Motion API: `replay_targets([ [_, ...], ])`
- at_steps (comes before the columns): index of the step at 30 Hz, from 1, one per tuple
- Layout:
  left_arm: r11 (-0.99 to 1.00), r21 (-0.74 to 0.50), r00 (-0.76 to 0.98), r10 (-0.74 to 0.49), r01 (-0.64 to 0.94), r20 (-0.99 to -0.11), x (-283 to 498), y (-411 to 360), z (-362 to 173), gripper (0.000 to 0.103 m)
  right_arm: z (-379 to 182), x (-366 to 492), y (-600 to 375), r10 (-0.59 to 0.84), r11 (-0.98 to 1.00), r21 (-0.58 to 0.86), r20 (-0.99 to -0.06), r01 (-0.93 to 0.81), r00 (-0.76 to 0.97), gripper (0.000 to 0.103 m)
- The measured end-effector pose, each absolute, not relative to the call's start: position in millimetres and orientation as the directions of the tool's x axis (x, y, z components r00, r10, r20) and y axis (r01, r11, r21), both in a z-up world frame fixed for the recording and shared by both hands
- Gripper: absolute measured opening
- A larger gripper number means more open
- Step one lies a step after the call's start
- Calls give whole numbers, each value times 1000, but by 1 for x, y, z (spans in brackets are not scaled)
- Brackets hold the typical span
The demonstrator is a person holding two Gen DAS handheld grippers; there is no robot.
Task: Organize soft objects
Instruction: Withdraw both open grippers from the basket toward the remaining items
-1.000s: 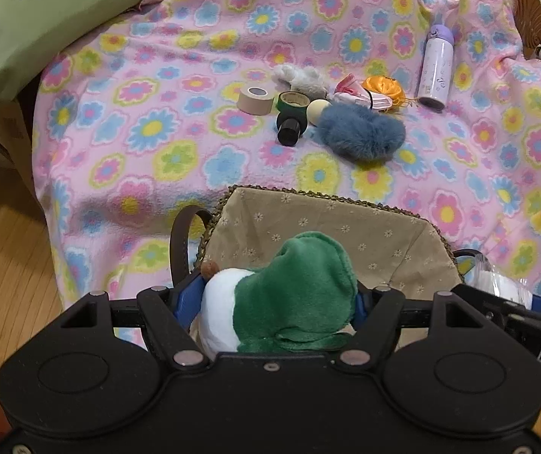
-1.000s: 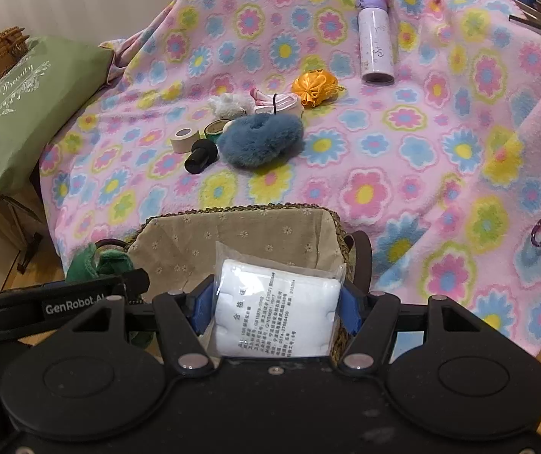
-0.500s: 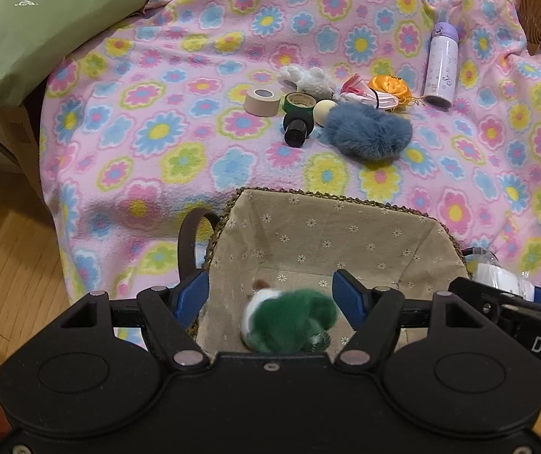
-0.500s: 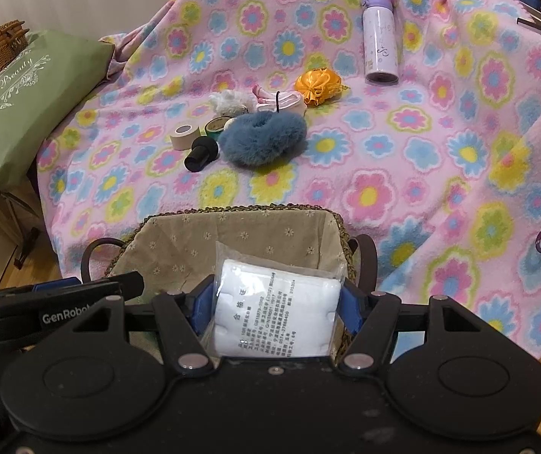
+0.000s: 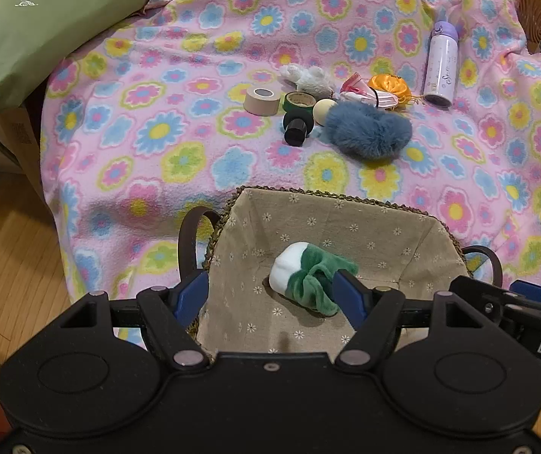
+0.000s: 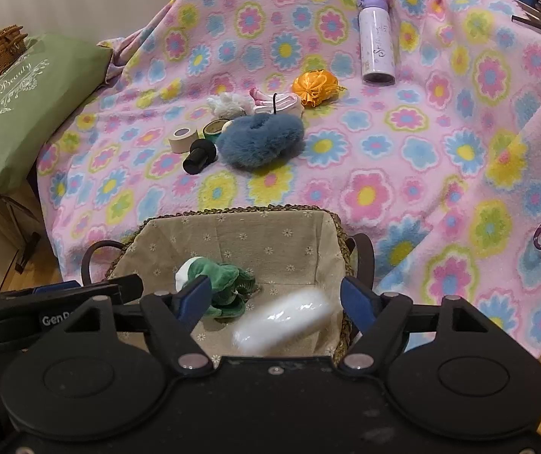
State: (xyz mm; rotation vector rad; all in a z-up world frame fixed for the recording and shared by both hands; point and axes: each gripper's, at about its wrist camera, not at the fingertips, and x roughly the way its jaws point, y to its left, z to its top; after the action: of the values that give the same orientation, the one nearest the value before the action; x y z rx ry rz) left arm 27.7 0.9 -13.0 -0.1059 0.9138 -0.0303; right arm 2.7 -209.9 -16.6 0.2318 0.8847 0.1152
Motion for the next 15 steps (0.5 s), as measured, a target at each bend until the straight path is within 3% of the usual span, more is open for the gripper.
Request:
replay_targets([
  [15, 995, -102, 604, -71, -18, -794, 27, 2, -13, 68, -19, 2, -211, 186, 969, 247, -759, 13, 624, 76],
])
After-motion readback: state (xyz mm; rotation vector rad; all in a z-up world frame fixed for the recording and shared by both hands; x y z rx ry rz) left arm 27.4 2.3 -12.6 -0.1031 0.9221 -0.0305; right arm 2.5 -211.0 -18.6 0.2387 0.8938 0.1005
